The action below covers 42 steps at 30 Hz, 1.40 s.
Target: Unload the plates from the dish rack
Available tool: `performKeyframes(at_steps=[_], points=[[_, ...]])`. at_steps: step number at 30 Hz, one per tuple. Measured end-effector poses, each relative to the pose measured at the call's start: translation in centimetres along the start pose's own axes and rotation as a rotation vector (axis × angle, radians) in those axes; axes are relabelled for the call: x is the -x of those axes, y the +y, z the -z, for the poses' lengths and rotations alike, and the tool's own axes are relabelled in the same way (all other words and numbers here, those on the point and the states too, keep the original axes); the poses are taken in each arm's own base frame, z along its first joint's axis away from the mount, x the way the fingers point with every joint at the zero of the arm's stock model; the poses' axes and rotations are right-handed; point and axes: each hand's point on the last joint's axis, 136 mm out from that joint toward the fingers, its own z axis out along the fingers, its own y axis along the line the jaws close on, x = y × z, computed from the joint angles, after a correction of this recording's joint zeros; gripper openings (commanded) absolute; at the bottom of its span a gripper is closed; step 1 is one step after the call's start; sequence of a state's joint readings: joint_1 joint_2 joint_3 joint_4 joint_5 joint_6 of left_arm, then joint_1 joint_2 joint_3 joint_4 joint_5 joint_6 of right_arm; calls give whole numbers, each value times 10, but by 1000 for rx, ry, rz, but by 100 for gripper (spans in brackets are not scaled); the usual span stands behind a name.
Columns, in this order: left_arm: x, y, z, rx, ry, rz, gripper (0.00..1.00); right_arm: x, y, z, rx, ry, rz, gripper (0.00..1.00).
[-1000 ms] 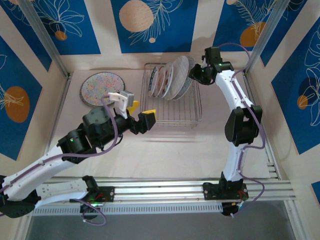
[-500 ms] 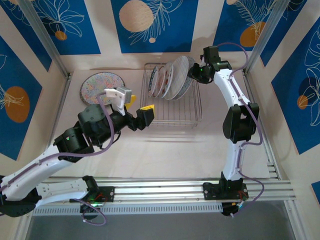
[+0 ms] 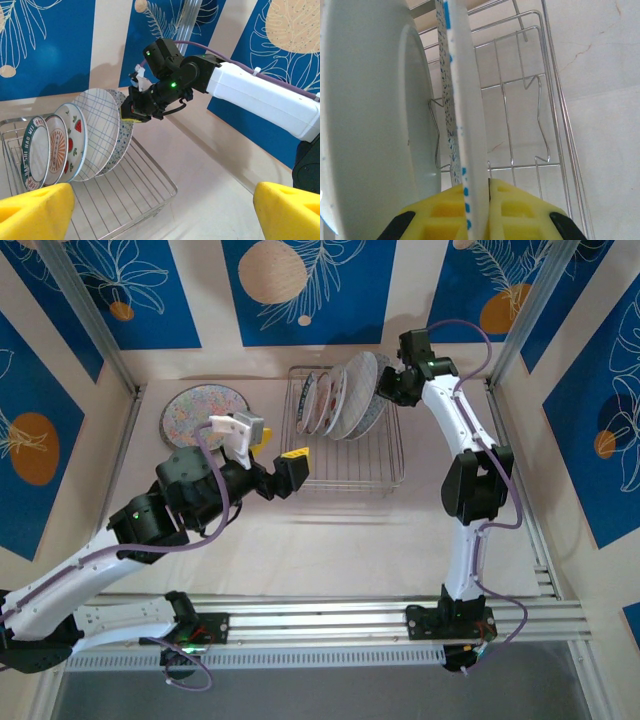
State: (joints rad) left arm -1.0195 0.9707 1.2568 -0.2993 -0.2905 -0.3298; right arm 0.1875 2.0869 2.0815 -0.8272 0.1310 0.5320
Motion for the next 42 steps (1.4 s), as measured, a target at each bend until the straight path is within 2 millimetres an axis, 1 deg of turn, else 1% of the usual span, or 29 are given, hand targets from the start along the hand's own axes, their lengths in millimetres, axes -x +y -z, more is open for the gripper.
performKeyframes(at_steps=[1,6,14,19,24,34,37,42], points=[[0,0,0,0,0,0,92,0,0,1,-7,-1,3,0],[3,1,1,7,-8,2,92,0,2,6,-28,-5,12,0],[17,2,3,17,-57,14,93,1,0,17,-56,-9,-2,0],[23,-1,2,10,-76,20,94,2,0,31,-67,-22,-4,0],[26,-3,-2,4,-88,28,94,2,-2,53,-84,-37,-17,0],[21,-11,-13,-27,-73,59,94,3,-8,107,-106,-85,-34,0],[20,-12,-15,-35,-71,75,94,5,-12,125,-117,-114,-36,0],[20,-17,-21,-58,-72,102,94,4,-26,162,-151,-163,-38,0]])
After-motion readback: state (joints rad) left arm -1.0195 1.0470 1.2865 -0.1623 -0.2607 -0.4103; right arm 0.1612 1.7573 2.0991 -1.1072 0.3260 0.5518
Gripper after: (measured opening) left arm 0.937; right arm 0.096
